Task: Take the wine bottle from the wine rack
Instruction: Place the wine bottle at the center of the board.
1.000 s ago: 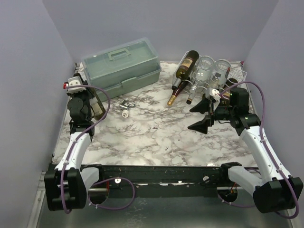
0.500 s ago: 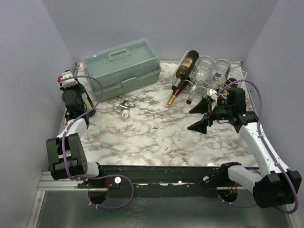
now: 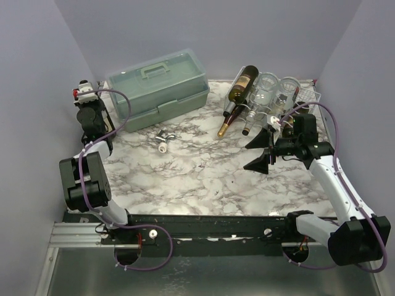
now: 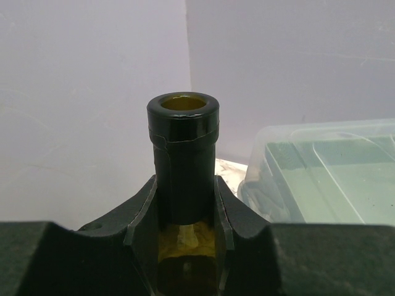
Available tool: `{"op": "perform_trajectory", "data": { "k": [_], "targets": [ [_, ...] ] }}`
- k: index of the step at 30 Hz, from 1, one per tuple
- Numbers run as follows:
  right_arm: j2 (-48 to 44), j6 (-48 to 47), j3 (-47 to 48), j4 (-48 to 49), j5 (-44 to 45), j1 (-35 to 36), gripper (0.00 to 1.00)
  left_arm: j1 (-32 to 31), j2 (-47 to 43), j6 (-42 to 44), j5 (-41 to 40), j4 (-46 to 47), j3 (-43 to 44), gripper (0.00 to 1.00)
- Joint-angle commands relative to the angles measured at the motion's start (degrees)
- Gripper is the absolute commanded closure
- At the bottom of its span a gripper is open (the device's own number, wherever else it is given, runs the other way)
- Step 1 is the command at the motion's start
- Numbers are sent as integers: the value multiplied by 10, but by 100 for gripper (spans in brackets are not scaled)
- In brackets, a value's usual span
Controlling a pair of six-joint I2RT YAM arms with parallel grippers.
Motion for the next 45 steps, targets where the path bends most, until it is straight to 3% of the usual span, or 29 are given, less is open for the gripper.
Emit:
{"op": "perform_trajectory", "data": {
  "k": [1,8,20,33,39,45],
  "targets": [
    [8,-19,20,-24,-1,-3,1,5,10,-17,28,87,33,100],
    [15,-24,21,-27,1,-4,1,7,27,-20,31,97,32,95],
    [15,-23,20,-24,11,-6,1,10,22,-18,8,122,-8,47],
    [9,-23,19,-24,14,-7,1,11,-63,-47,6,122,-91,12],
    [0,-24,17,-21,16,-7,1,11,-159,-85,-48,21,-120,6],
    [-17,-14,10,-7,21,-7,1,10,-284,-177,-86,-194,-126,4]
  ]
}}
